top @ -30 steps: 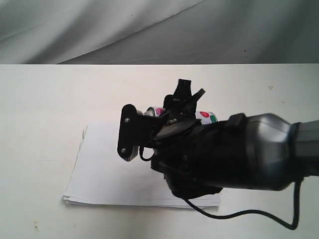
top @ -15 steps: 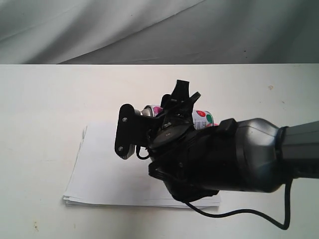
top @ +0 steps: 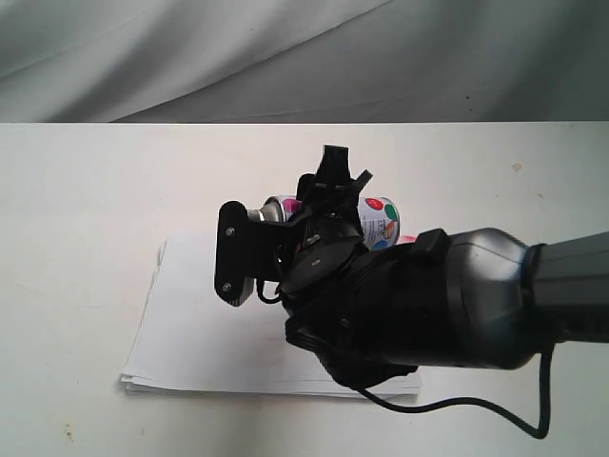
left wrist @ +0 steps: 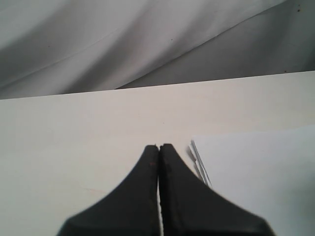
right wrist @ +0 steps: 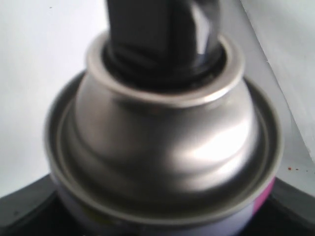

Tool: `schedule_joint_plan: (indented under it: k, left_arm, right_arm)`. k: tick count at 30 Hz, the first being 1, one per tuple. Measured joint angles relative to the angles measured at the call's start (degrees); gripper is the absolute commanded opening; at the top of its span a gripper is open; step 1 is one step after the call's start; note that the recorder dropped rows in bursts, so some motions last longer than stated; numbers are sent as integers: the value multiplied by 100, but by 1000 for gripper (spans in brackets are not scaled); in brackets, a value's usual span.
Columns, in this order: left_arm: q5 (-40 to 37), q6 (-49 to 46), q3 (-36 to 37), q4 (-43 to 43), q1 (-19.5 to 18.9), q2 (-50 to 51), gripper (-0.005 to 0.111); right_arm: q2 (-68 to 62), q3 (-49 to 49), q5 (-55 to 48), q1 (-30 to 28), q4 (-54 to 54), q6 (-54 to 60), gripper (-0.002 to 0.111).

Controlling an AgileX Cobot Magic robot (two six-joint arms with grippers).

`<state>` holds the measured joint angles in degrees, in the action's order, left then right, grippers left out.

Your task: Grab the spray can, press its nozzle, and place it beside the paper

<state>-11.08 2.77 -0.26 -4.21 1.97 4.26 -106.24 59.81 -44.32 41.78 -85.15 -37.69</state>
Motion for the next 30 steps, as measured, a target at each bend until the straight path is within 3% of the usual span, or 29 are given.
schedule_joint_plan:
  k: [9,15,25,30]
  left_arm:
    - [379,-373,0,-751,0,0,0]
    - [910,60,0,-106,0,0,0]
    - [1413,180,0,6,0,0,0]
    - [2106,1179,0,45,0,0,0]
  right_arm:
    - [0,0,0,0,0,0,0]
    - [0,0,0,0,0,-10,0]
    - [0,0,7,0,0,-10,0]
    - [0,0,14,0,0,-10,0]
